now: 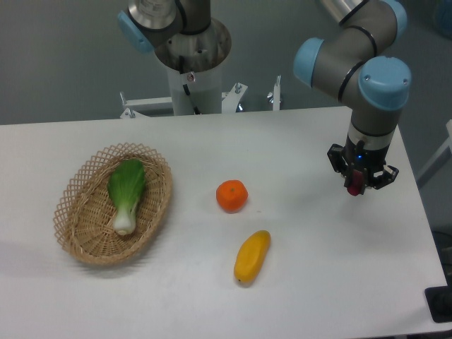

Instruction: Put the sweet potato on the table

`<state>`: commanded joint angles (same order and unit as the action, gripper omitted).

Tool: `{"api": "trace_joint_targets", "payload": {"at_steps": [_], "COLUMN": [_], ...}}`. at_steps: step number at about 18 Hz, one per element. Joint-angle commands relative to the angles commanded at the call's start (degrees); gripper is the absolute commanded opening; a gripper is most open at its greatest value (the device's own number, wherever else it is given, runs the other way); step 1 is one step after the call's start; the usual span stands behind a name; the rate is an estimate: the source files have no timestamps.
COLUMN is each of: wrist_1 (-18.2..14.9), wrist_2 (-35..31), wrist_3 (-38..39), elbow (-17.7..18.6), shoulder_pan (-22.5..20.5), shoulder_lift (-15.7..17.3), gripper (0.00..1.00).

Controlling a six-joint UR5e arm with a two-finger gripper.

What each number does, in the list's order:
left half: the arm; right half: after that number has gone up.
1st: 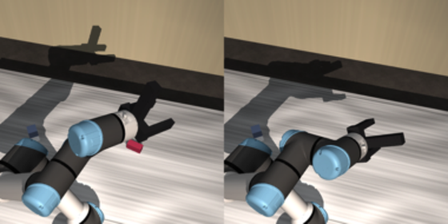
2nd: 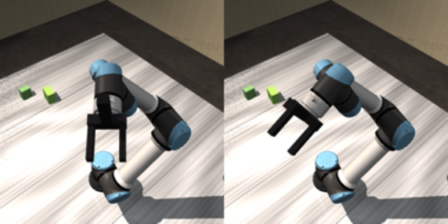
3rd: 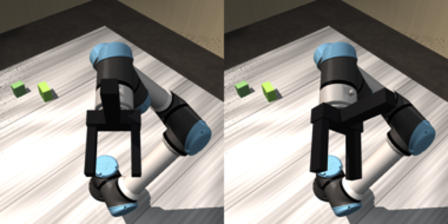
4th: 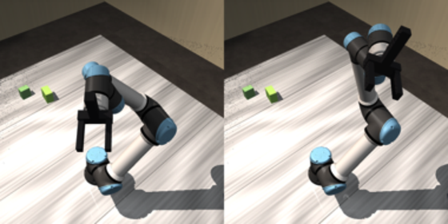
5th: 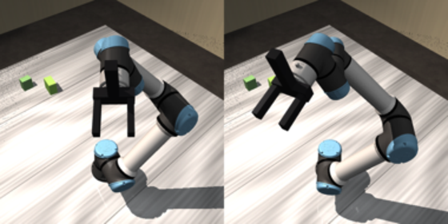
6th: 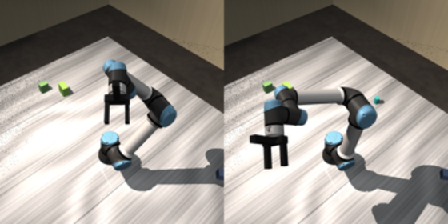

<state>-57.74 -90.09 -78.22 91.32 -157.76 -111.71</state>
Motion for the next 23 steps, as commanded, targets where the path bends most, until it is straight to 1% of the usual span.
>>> {"api": "trace_joint_targets", "payload": {"at_steps": [7,11,14,17,21,23], "wrist_1": [0.1,0.0,0.5,1.1,1.1,1.3], "wrist_2": [-0.2,-1.9,-1.7,-1.8,-1.8,-1.7], "wrist_3": [0.8,0.1,0.3,0.0,-1.1,-2.0], "elbow": [0.2,1.8,5.2,10.0,15.5,18.5], "shoulder_pan": [0.2,0.3,1.0,3.3,5.9,6.8], "shoulder_lift": [-0.5,-0.4,0.8,3.6,6.1,8.3], "gripper": [0.15,0.15,0.14,0.15,0.14,0.15]}}
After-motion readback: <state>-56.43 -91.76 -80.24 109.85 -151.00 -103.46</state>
